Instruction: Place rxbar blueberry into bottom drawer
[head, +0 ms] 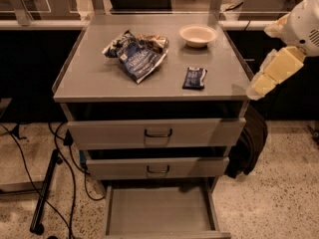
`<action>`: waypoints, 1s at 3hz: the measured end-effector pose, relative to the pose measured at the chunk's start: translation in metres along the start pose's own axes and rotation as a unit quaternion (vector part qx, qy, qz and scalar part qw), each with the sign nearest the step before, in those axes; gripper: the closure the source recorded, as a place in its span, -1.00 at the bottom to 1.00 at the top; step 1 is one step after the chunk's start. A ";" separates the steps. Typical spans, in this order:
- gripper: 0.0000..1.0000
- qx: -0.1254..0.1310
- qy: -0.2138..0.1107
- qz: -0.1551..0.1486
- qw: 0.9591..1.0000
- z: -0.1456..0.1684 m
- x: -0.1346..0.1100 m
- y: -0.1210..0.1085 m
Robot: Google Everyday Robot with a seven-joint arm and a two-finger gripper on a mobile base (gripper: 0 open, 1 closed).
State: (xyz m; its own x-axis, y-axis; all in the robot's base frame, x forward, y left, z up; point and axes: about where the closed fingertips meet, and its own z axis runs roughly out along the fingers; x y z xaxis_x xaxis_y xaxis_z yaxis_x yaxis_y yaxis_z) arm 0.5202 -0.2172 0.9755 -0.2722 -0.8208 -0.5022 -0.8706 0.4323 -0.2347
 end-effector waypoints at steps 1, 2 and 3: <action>-1.00 -0.001 -0.019 -0.009 1.000 0.012 -0.019 -0.010; -1.00 0.000 -0.019 -0.010 1.000 0.012 -0.019 -0.011; -1.00 0.004 -0.024 -0.013 1.000 0.017 -0.023 -0.015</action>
Offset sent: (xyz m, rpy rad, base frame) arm 0.0234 0.0174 0.0017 0.0352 -0.0209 0.0290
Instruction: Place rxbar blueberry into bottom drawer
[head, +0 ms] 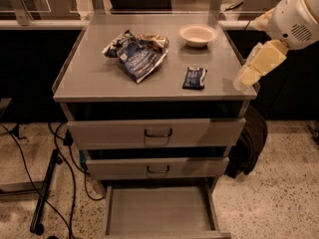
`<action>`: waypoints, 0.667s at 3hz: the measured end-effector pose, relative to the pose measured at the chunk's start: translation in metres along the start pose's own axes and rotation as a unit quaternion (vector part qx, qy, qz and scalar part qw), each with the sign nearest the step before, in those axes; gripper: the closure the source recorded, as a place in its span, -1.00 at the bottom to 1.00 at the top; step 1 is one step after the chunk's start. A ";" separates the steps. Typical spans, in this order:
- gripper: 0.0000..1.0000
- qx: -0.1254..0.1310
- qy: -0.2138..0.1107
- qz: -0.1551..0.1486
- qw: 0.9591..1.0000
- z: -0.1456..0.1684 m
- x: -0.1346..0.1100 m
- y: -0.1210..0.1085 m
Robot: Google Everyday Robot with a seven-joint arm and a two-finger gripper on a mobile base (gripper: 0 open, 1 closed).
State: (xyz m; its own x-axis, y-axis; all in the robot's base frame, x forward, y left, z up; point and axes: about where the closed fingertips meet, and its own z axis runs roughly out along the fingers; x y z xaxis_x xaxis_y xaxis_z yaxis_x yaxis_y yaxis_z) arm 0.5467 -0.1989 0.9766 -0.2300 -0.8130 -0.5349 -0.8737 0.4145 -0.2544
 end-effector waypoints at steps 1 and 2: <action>-1.00 0.004 -0.010 -0.005 1.000 0.008 -0.006 -0.006; -1.00 0.001 -0.020 -0.020 1.000 0.024 -0.014 -0.011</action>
Offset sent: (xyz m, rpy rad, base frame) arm 0.0406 0.0280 -0.0181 0.0273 -0.0548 0.0780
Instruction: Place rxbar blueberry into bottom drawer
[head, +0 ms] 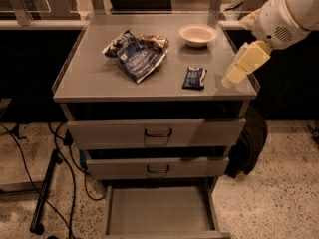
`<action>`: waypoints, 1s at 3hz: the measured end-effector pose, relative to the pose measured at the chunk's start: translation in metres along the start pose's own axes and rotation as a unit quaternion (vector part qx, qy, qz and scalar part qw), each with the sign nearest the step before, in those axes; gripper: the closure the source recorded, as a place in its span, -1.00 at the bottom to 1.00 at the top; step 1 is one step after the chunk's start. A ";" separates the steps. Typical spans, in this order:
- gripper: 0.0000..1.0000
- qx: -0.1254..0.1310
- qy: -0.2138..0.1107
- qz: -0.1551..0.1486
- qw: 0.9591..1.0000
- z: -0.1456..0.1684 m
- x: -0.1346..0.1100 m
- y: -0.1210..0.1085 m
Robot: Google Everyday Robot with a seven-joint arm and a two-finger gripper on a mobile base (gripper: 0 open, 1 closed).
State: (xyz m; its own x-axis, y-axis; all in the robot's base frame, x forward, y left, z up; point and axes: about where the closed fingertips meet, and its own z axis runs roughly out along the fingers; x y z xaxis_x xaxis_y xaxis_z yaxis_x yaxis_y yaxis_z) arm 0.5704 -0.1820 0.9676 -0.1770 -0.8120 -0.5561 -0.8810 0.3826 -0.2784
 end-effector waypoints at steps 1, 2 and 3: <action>-1.00 -0.009 -0.005 -0.017 1.000 0.022 -0.006 -0.005; -1.00 -0.032 -0.005 -0.041 0.999 0.072 -0.009 -0.023; -1.00 -0.033 -0.006 -0.039 0.999 0.075 -0.008 -0.025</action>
Offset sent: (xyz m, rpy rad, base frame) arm 0.0547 0.0335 -0.0437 -0.0181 0.0006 0.1188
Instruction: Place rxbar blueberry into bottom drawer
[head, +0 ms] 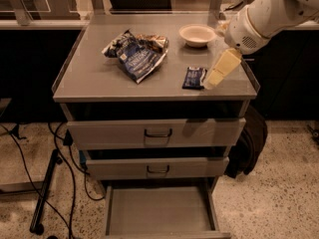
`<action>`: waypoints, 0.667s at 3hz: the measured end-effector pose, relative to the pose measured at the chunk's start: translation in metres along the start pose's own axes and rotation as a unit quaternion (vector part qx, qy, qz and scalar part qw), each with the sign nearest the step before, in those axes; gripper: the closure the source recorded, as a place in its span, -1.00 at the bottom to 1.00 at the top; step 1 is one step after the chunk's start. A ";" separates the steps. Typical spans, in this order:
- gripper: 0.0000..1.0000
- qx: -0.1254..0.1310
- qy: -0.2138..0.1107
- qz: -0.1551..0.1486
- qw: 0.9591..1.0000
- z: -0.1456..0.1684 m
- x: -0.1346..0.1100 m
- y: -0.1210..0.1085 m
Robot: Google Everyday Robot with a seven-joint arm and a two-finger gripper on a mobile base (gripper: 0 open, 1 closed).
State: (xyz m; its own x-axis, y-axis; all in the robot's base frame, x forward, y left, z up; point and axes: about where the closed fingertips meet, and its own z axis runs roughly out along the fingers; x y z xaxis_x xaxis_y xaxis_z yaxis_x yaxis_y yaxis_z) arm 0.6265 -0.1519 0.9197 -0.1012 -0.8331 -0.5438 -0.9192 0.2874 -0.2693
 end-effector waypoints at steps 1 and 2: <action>-1.00 -0.004 -0.005 0.010 1.000 0.010 0.008 -0.009; -1.00 -0.014 -0.013 0.028 0.999 0.020 0.018 -0.017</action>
Offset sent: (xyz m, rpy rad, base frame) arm 0.0339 -0.0214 -0.0304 0.0853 0.0703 -0.0419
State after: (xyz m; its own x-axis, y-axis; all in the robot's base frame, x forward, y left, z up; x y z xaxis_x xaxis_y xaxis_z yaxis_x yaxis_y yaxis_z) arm 0.6483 -0.1623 0.8989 -0.1423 -0.8037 -0.5777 -0.9231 0.3185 -0.2157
